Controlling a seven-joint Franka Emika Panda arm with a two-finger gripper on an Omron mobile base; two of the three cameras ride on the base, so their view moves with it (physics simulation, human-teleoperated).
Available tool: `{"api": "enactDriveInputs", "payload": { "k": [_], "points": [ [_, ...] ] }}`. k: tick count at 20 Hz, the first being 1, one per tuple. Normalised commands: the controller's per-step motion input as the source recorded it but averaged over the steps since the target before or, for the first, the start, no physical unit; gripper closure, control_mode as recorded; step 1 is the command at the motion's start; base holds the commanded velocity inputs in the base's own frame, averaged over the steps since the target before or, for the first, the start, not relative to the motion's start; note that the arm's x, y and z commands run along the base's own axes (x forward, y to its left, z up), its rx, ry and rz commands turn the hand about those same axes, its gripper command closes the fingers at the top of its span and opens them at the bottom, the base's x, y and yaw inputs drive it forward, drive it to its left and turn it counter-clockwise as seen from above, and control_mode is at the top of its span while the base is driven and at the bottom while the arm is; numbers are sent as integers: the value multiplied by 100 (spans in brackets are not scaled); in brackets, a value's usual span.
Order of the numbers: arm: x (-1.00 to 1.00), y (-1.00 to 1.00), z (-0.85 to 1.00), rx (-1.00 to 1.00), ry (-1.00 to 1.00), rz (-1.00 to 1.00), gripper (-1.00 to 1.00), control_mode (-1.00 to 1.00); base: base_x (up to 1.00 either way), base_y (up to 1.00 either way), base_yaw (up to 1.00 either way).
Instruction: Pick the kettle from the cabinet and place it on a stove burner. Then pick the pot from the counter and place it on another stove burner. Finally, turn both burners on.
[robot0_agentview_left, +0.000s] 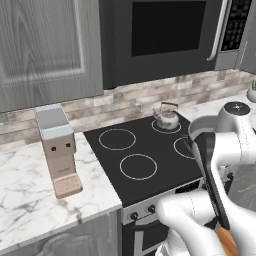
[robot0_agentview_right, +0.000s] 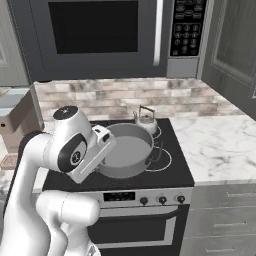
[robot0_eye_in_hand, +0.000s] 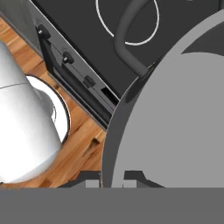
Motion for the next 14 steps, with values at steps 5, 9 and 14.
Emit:
{"api": "enactDriveInputs", "payload": {
  "k": [5,9,14],
  "points": [
    [38,-1,-4,2,0,0,100,-100,0,0,0],
    [34,-1,-7,2,0,0,100,-100,0,0,0],
    [29,-13,-11,3,0,0,100,-100,0,0,0]
  ]
}}
